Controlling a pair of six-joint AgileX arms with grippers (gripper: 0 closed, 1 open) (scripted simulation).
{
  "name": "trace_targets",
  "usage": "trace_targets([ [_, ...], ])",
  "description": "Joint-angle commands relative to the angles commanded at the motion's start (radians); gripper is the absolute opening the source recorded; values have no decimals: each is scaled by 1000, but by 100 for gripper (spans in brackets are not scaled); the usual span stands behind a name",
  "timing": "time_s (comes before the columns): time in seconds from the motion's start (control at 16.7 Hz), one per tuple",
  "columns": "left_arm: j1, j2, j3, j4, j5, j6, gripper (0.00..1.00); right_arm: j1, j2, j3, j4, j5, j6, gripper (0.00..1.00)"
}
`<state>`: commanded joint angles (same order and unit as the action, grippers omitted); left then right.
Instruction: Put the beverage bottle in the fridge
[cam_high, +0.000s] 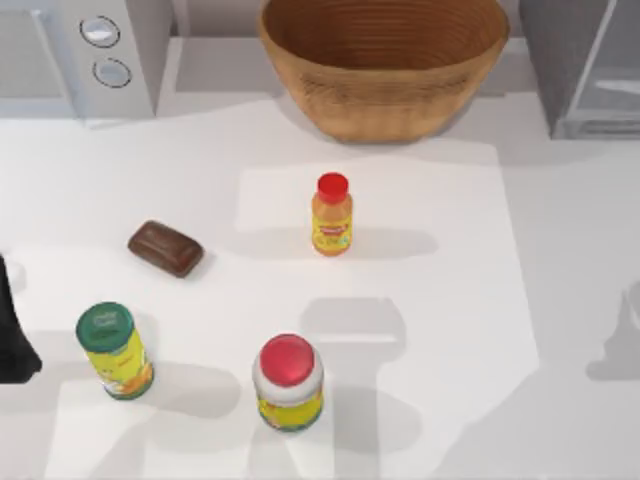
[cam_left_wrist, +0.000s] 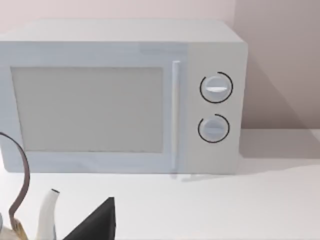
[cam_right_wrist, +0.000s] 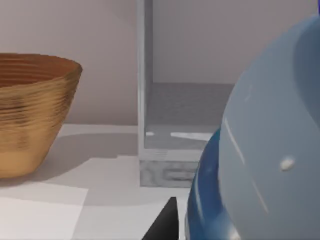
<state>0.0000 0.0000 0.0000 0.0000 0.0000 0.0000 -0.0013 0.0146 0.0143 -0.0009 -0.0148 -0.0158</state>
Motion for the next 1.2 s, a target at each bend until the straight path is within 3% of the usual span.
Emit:
trace_targets([
  [0.42,0,0,0,0,0,0,100,-1,-9,-14,0,12,16,1],
  [0.66,0,0,0,0,0,0,100,0,94,76,69,13,14,1],
  [0.9,0,0,0,0,0,0,100,-11,362,314,240,9,13,1],
  [1.2,0,0,0,0,0,0,100,-59,896,696,539,-27,13,1],
])
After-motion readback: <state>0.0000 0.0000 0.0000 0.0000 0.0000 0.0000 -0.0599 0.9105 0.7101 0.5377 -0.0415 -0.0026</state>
